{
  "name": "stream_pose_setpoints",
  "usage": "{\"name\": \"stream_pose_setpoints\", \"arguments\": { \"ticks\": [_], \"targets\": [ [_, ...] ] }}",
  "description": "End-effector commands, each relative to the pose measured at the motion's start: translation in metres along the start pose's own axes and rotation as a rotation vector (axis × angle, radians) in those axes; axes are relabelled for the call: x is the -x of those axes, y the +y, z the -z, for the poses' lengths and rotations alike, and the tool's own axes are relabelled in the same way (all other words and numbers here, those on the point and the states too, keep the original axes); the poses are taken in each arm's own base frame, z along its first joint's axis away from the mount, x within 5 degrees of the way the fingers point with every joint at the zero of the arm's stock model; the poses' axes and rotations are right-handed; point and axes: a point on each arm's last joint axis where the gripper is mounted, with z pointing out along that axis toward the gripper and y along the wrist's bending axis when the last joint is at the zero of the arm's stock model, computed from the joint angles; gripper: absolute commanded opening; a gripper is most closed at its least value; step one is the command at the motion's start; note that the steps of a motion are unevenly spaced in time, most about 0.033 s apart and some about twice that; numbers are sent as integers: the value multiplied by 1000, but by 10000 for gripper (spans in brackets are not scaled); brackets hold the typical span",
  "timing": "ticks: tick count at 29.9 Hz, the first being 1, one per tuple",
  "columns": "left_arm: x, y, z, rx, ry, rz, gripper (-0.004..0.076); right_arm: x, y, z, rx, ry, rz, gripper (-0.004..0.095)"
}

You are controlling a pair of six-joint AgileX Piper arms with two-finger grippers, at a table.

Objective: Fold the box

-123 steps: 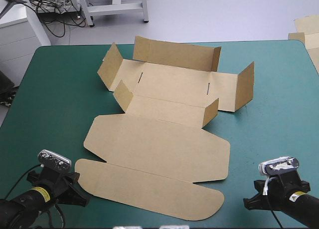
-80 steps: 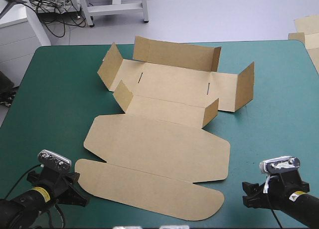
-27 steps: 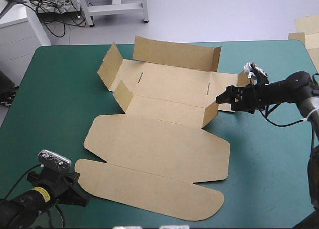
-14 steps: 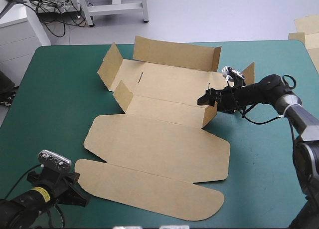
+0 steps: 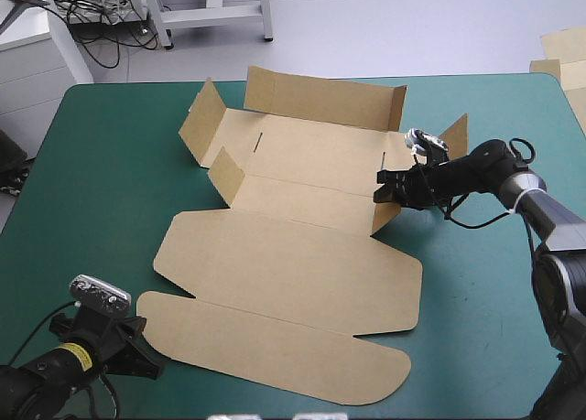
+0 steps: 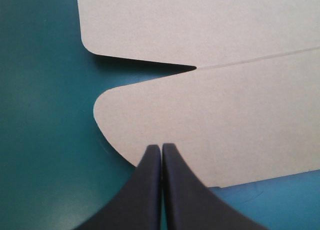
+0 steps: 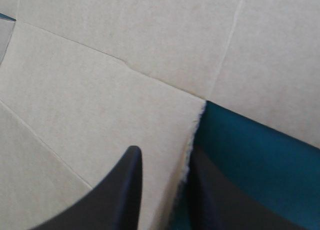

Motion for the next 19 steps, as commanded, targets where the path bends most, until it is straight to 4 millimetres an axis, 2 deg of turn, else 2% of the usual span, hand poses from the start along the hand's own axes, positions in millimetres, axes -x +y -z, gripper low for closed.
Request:
{"name": "stream_pose_setpoints", "arguments": {
  "ticks": [1, 7, 12, 15, 19],
  "targets": [
    [11, 0, 5, 0, -70, 12, -10, 7, 17, 16, 29, -48, 63, -21],
    [11, 0, 5, 0, -72, 12, -10, 7, 17, 16, 32, -54, 134, -14],
    [16, 0, 7, 0, -117, 12, -10, 11, 20, 19, 31, -65, 303, -14],
    [25, 0, 15, -1, -159, 12, -10, 20, 30, 29, 39, -69, 392, -15],
    [43, 0, 37, -1, -250, 12, -10, 43, 53, 55, 31, -103, 525, -15]
  ]
}}
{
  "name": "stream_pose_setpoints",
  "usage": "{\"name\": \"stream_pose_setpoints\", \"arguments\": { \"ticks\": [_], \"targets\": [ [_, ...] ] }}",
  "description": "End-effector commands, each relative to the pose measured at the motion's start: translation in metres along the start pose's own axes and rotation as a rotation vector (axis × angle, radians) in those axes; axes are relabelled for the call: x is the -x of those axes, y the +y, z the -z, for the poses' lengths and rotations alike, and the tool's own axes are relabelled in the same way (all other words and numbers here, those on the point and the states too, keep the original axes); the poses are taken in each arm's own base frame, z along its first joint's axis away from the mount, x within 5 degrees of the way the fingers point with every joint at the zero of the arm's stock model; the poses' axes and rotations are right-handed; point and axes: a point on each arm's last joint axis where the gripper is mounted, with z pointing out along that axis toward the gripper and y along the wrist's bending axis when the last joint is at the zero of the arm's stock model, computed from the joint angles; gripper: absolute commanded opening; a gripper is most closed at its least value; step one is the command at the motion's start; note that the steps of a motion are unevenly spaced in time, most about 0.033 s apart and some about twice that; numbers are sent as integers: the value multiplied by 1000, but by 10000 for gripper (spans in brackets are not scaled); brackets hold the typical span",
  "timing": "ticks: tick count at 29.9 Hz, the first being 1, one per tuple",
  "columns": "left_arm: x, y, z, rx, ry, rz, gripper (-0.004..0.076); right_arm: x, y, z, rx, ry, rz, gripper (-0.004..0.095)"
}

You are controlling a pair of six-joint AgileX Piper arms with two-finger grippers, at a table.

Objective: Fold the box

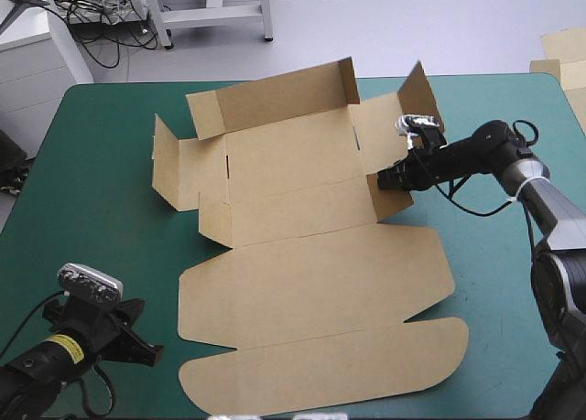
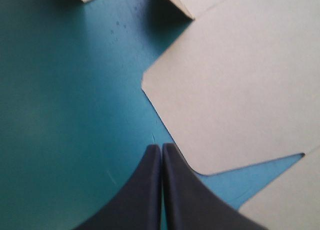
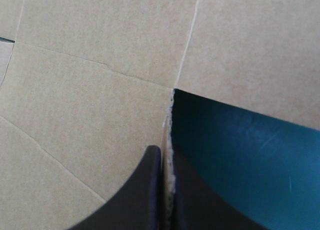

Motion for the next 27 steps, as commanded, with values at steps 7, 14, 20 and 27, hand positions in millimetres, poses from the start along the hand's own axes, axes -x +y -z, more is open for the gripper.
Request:
{"name": "stream_pose_setpoints", "arguments": {
  "ticks": [7, 14, 20, 27],
  "targets": [
    [55, 0, 53, -1, -289, 12, -10, 81, 63, 106, -85, -151, 481, -19],
    [61, 0, 61, -8, -321, 16, -10, 106, 100, 168, -202, -266, 714, -20],
    [60, -1, 61, -11, -310, 18, -10, 110, 117, 173, -206, -292, 845, -20],
    [60, -2, 61, -26, -312, 29, -10, 110, 153, 136, -118, -247, 1083, -21]
  ]
}}
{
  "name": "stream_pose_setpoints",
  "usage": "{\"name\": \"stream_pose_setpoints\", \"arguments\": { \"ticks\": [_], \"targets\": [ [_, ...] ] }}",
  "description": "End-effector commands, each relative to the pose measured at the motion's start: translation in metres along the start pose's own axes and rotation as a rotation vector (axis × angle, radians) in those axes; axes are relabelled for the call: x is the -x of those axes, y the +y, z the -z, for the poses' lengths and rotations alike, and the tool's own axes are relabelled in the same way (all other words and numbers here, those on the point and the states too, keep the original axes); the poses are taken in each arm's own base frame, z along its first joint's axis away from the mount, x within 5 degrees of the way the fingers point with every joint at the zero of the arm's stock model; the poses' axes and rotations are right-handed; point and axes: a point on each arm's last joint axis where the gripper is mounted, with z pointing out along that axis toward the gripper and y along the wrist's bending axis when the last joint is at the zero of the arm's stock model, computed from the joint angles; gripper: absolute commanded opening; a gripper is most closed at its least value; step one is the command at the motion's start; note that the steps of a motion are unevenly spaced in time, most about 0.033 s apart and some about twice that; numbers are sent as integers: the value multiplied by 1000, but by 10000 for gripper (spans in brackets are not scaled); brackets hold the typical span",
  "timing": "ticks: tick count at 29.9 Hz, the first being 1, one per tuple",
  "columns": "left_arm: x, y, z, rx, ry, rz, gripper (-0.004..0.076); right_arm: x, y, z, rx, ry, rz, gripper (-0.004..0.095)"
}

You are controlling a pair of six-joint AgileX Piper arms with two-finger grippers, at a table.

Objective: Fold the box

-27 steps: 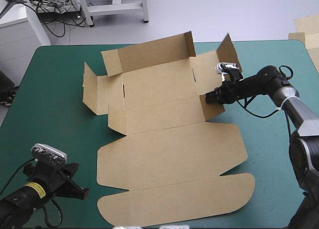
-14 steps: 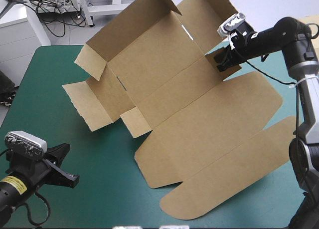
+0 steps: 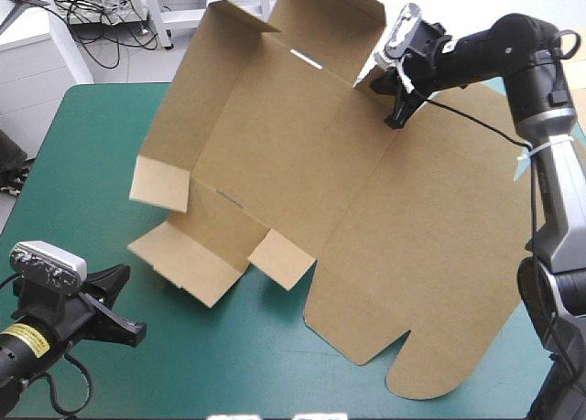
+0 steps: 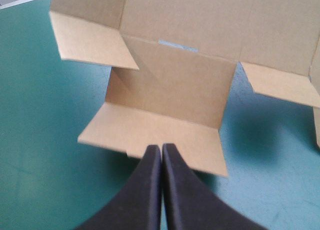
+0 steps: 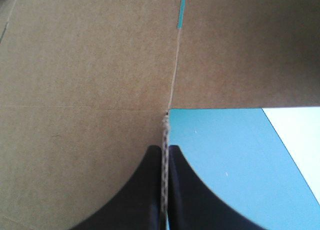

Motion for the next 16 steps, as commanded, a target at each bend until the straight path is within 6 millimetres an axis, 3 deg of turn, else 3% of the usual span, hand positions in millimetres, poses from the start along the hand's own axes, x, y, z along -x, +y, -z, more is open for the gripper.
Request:
{"name": "stream_pose_setpoints", "arguments": {
  "ticks": [1, 9, 16],
  "targets": [
    [14, -1, 6, -10, -91, 20, -10, 33, 25, 4, 43, -84, 161, -21],
    [13, -2, 6, -24, -79, 32, -10, 54, 61, -32, 104, 3, 309, -21],
    [10, -2, 6, -25, -50, 32, -10, 48, 67, -69, 196, -4, 303, -20]
  ]
}}
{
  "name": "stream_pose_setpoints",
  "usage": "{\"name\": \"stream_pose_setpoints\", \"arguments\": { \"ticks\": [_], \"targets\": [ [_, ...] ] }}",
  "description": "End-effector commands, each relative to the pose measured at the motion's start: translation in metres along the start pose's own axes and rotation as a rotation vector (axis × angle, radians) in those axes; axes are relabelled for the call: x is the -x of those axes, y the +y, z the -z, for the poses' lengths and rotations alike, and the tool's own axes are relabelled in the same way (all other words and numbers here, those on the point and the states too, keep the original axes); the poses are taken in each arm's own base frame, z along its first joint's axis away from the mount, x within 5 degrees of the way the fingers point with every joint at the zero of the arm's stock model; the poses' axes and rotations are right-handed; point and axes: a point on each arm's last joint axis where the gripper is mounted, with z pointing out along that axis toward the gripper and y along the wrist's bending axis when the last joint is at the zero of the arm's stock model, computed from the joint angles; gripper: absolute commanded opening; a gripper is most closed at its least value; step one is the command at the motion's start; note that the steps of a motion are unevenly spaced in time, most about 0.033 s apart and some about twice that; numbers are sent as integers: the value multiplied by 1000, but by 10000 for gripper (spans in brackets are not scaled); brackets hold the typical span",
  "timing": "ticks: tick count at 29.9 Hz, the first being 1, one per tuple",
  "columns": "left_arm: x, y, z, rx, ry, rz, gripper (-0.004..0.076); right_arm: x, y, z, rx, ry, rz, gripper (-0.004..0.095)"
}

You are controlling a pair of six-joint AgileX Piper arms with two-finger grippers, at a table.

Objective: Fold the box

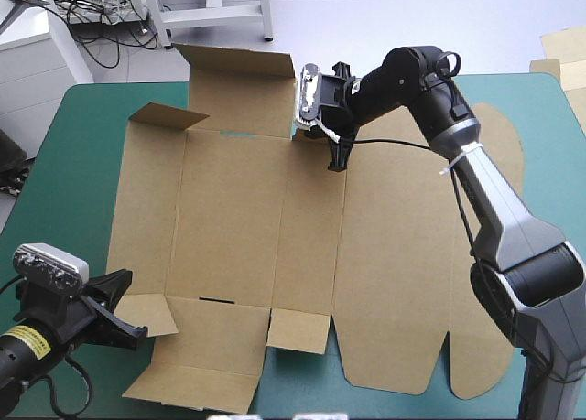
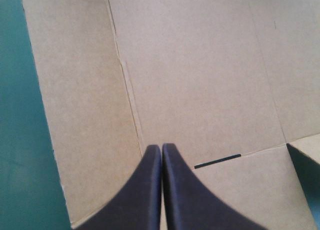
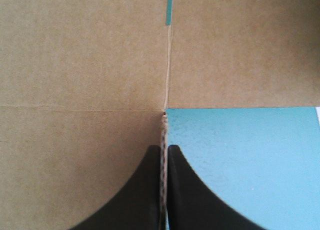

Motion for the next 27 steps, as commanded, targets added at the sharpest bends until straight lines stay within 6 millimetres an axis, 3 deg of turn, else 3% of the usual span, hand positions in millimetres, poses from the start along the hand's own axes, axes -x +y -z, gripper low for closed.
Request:
{"name": "stream_pose_setpoints", "arguments": {
  "ticks": [1, 8, 15, 19, 23, 25, 27],
  "targets": [
    [12, -1, 6, -10, -78, 18, -10, 11, 1, 10, 3, -73, 2, -20],
    [12, -1, 6, -11, -78, 19, -10, -1, -5, -29, 39, -88, -48, -20],
    [12, -1, 6, -11, -78, 19, -10, -2, -5, -44, 65, -104, -56, 33],
    [12, -1, 6, -11, -76, 19, -10, -1, -4, -44, 68, -112, -59, 259],
    [12, -1, 6, -9, -76, 18, -10, -1, -5, -43, 61, -114, -89, 608],
    [12, -1, 6, -9, -76, 18, -10, -1, -5, -43, 63, -113, -119, 680],
    [12, -1, 6, -9, -76, 18, -10, 1, -5, -39, 61, -113, -143, 677]
  ]
}}
